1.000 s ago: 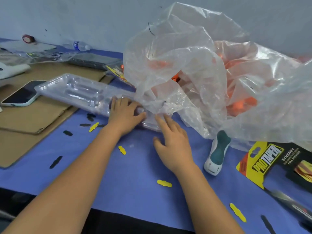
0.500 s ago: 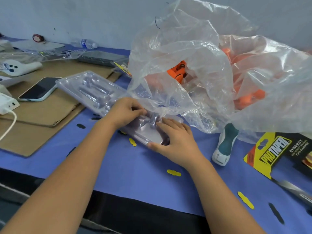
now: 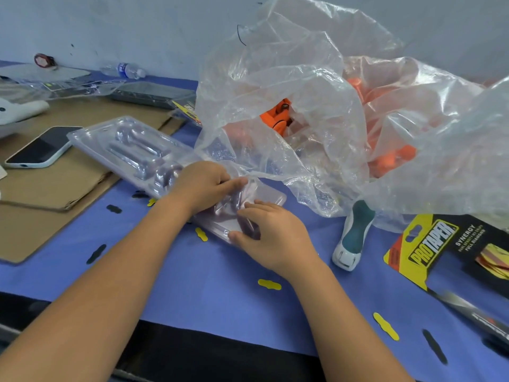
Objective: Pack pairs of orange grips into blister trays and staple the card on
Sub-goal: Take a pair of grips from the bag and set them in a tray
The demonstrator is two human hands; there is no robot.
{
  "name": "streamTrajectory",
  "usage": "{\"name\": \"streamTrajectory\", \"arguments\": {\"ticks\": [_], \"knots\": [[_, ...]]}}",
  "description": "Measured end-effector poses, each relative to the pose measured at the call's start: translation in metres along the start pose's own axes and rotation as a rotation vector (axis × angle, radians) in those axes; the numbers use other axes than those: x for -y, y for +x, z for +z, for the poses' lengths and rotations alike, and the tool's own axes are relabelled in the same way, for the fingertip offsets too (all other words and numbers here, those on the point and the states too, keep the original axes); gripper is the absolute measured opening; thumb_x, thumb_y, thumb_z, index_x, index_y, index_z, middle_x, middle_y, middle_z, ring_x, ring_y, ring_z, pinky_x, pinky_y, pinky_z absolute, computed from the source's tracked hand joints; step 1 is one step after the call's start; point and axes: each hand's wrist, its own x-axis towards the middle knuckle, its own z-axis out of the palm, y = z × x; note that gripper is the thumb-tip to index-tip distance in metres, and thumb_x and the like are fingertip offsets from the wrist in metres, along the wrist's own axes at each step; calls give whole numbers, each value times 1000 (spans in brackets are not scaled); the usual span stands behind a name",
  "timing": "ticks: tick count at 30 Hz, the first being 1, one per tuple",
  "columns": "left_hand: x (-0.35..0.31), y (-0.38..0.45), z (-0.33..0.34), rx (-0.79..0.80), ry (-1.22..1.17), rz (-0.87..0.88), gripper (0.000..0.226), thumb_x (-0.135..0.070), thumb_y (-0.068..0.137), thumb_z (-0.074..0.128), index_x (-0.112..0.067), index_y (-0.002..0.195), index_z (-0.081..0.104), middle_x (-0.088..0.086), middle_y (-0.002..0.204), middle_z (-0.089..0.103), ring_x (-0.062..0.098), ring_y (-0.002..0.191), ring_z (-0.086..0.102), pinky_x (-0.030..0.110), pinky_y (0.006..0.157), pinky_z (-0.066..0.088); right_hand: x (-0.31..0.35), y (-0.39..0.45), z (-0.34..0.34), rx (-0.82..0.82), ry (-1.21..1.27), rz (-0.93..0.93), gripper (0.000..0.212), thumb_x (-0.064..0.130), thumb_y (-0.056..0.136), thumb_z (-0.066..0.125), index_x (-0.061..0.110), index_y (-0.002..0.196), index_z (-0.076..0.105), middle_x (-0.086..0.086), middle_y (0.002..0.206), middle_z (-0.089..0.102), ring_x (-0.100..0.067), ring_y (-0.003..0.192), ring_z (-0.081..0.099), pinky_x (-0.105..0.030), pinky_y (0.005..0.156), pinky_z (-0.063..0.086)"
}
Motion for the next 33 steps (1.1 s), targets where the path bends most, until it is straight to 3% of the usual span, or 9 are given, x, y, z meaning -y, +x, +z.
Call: {"name": "streamTrajectory", "arguments": {"ticks": [3, 12, 16, 18, 21, 25, 27, 30, 33], "knots": [[-4, 2, 2, -62, 33, 32, 74, -70, 86, 11, -18, 43, 43, -3, 47, 45, 19, 53, 45, 35, 53, 25, -1, 0, 0, -34, 35, -2, 30, 48, 84, 66, 19, 83, 59, 12, 74, 42, -14, 85, 50, -23, 68, 31], [-18, 12, -2, -213, 23, -15, 63, -36, 105, 33, -17, 45, 28, 0, 45, 31, 28, 54, 38, 36, 57, 24, 1, 1, 2, -26, -14, 15, 22, 27, 97, 55, 11, 110, 62, -2, 96, 64, -27, 91, 57, -41, 73, 48], [-25, 17, -12, -290, 28, -67, 63, -38, 105, 31, -19, 46, 27, 6, 49, 33, 30, 57, 39, 35, 56, 24, -3, -3, 3, -317, -25, -74, 10, 7, 85, 67, 0, 93, 70, -12, 87, 70, -35, 84, 68, -40, 64, 55], [-28, 24, -22, -330, 32, -62, 59, -43, 101, 26, -20, 46, 27, 7, 52, 35, 29, 58, 38, 35, 57, 24, -6, -1, 2, -455, 23, -91, 21, 11, 78, 75, 1, 96, 72, -12, 99, 71, -34, 97, 69, -46, 82, 56], [-34, 36, -34, -307, 42, -66, 61, -41, 104, 29, -20, 47, 30, 6, 52, 34, 29, 61, 39, 34, 58, 25, -11, 0, 1, -426, 87, -35, 41, 27, 75, 77, 9, 112, 71, -12, 123, 65, -35, 123, 56, -53, 103, 44], [-40, 35, -34, -139, -2, -131, 64, -45, 102, 36, -13, 46, 35, 4, 49, 38, 27, 54, 38, 35, 50, 21, -19, -2, -1, -543, 58, -48, 24, 1, 80, 72, 9, 102, 76, -4, 106, 73, -27, 103, 67, -36, 79, 57], [-37, 25, -34, -80, -49, -89, 62, -51, 98, 41, -10, 52, 44, 5, 54, 49, 24, 57, 46, 33, 49, 29, -18, -2, -4, -556, 34, -27, 21, 4, 81, 69, 10, 100, 77, -1, 102, 74, -23, 97, 70, -30, 74, 56], [-33, 1, -38, -41, -185, 74, 52, -66, 84, 46, -19, 72, 64, -3, 74, 60, 18, 75, 57, 37, 69, 45, -17, -2, -6, -531, 48, 74, 20, 8, 85, 66, 12, 101, 77, -2, 100, 75, -26, 90, 71, -34, 71, 56], [-33, -22, -40, -113, -133, 378, 40, -53, 78, 69, -18, 95, 74, 2, 96, 65, 22, 92, 61, 39, 83, 47, -22, -1, -10, -488, 64, 200, 20, 11, 92, 62, 15, 107, 75, -3, 103, 73, -29, 91, 66, -37, 69, 52]]}}
